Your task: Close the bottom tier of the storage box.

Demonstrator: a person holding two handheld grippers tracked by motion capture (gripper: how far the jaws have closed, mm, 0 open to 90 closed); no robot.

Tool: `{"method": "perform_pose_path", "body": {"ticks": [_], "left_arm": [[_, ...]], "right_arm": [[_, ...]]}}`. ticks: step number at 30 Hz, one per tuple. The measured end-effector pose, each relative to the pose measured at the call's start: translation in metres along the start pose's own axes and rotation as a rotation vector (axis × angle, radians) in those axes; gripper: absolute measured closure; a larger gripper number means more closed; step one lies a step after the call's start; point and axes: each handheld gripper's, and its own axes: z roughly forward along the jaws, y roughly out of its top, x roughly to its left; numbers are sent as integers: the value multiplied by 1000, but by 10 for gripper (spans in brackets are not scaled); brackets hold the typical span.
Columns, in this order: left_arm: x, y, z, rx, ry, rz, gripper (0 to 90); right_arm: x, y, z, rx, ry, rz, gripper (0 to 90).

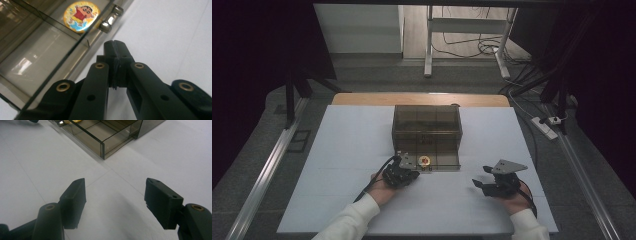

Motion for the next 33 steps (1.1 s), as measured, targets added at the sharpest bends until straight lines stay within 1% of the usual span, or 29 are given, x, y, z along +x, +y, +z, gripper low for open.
{"method": "perform_pose_path", "body": {"ticks": [2,6,9,15,21,27,29,32,33], "left_arm": [[0,2,1,-7,0,-3,886],[-1,5,5,-4,2,5,886],[0,5,7,2,5,5,886],[2,6,8,-4,12,-2,886],[4,7,9,-1,10,6,886],[4,8,10,-9,8,2,886],[4,9,10,-10,20,1,886],[8,8,10,-11,27,-11,886],[9,8,10,-9,23,-10,886]], "right_arm": [[0,0,0,1,0,-1,341],[0,0,-1,-1,0,2,341],[0,0,-1,1,-1,3,341],[0,-1,-2,1,-4,5,340],[1,-3,-5,0,-10,10,340],[1,-5,-7,-3,-12,12,340],[1,-5,-7,-3,-12,12,340],[1,-5,-7,-3,-12,11,340],[1,-5,-6,-4,-17,11,340]]}}
